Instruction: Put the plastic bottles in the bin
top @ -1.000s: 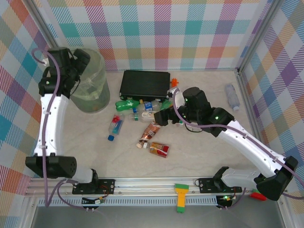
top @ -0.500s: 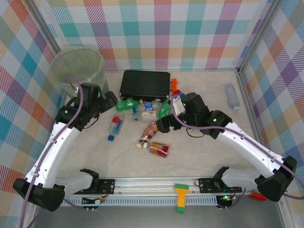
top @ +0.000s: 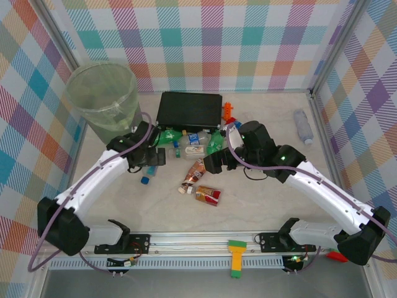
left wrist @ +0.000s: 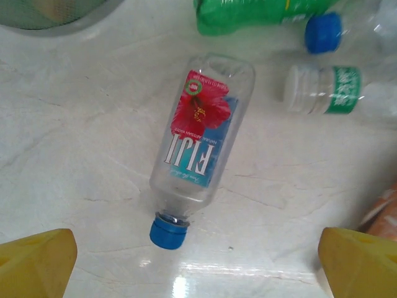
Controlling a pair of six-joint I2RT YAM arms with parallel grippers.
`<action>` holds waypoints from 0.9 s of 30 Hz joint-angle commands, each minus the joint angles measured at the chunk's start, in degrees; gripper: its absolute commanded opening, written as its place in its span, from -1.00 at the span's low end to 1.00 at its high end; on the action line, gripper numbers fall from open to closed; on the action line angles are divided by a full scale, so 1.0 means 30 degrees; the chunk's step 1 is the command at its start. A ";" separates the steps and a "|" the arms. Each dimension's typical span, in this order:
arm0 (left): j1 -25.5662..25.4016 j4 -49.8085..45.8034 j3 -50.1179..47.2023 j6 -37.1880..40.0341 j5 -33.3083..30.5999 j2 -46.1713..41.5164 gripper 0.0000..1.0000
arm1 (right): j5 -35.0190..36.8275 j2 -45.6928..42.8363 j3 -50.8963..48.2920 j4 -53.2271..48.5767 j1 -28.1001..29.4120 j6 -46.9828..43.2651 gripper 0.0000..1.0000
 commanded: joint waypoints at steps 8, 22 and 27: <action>0.0787 0.1182 0.0880 0.3665 0.0282 0.4718 0.95 | -0.0022 -0.0309 0.0863 0.0260 0.0201 0.0310 0.98; 0.2579 0.1090 0.2635 0.5297 0.2563 0.8268 0.69 | -0.0394 0.0066 0.1161 0.0506 0.0239 0.0139 0.98; 0.2937 0.1119 0.2826 0.5325 0.2637 0.8909 0.61 | -0.0321 0.0050 0.1136 0.0478 0.0258 0.0004 0.98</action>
